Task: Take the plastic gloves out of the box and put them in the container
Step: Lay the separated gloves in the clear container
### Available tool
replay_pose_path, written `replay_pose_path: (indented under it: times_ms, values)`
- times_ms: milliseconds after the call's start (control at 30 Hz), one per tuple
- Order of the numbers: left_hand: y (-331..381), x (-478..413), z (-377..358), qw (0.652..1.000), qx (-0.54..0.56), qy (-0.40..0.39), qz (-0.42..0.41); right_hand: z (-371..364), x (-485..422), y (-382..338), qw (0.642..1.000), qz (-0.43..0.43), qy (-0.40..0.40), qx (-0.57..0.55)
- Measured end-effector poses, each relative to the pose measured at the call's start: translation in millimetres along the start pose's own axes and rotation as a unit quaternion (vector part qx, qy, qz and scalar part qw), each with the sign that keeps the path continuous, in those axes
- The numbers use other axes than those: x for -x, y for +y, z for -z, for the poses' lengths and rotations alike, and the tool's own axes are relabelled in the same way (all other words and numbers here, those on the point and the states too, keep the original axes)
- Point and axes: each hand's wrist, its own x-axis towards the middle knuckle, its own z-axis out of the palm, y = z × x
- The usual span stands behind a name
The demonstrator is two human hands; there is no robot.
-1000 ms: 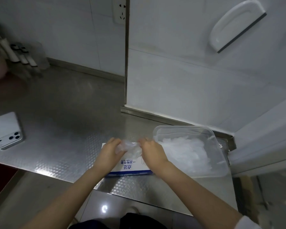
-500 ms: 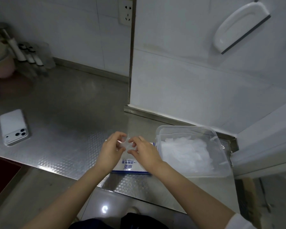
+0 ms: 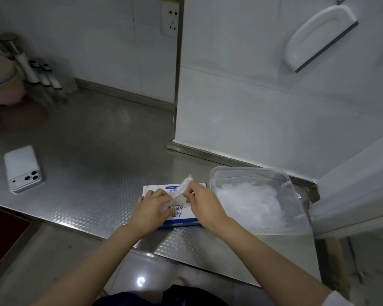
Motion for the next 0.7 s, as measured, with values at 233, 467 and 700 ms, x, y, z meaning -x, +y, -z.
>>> replay_pose_path:
  times_ms: [233,467,700]
  values:
    - [6.9,-9.1,-4.5,1.0,-0.021,-0.014,0.01,2.5,3.7,6.1,0.999,-0.007,-0.039,-0.033]
    - [5.1,-16.5,-5.5,0.999,-0.037,-0.027,0.011,1.9,-4.2,-0.5,0.994,0.01,-0.069,0.084]
    - [0.7,-25.4,-1.8,0.992,-0.097,-0.076,0.038,27.7,-0.4,6.4,1.0,0.002,0.028,-0.015]
